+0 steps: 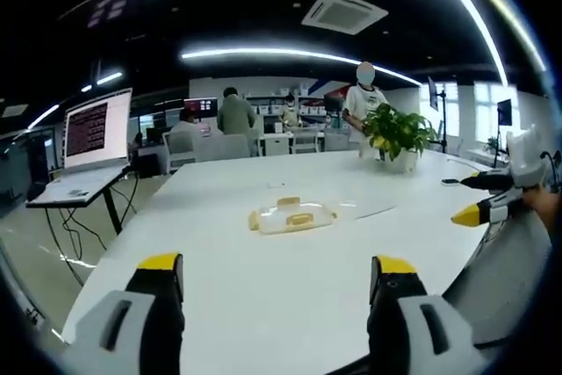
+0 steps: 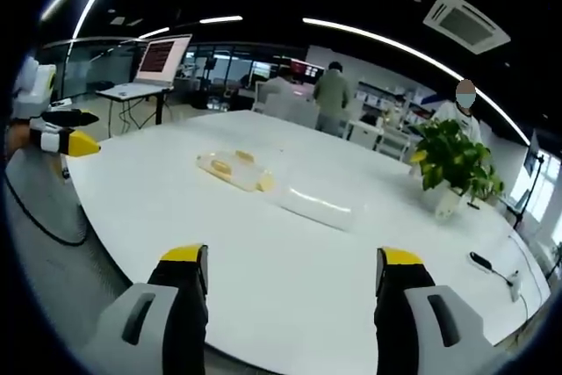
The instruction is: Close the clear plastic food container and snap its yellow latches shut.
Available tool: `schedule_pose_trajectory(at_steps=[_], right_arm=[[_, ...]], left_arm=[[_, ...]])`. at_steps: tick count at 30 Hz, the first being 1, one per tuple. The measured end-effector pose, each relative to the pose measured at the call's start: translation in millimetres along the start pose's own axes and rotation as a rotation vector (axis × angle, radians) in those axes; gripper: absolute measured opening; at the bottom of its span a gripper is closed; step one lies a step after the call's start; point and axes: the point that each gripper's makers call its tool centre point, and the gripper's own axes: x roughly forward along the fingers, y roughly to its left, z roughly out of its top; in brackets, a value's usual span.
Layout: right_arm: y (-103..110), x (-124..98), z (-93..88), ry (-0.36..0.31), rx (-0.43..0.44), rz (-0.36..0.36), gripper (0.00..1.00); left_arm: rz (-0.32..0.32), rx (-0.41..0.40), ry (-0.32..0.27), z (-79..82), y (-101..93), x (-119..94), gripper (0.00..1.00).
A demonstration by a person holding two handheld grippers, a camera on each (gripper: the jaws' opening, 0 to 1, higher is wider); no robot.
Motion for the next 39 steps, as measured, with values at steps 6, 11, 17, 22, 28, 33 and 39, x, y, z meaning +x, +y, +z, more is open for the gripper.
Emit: schedule_pose_trajectory(at_steps=[6,11,17,22,28,33,39], right_arm=[[2,0,-2.5,0.02,-0.018,0.009,0.75],[0,-1,-0.8,0.011,-0.011,-0.005,0.75],[-2,-3,3.1,-0.011,0.003,-0.019,0.74],[-2,-4,4.6,-0.021,0.007,-0.025,0.73],[-4,-4,6.8,-0.034,0.015,-0.03,0.72],[-4,-4,8.5,-0.045,0.016,-0.03,0.71],[-6,-5,9.8,-0.055,0.022,-0.037,0.72]], left_arm=[[0.002,-0.001,-0.024,4.0,0.0,-2,0.84],[0.006,0.0,-0.027,4.0,0.9,-3,0.84],[0.006,0.005,0.002,-0.4,1.3,-2,0.81],[0.0,0.007,0.01,-1.6,0.7,-2,0.8],[-0.002,0.008,0.008,-0.4,-0.7,-3,0.78],[-0.005,0.014,0.003,0.8,-2.2,-3,0.79],[-0.004,0.004,-0.007,2.4,-1.8,-3,0.79]])
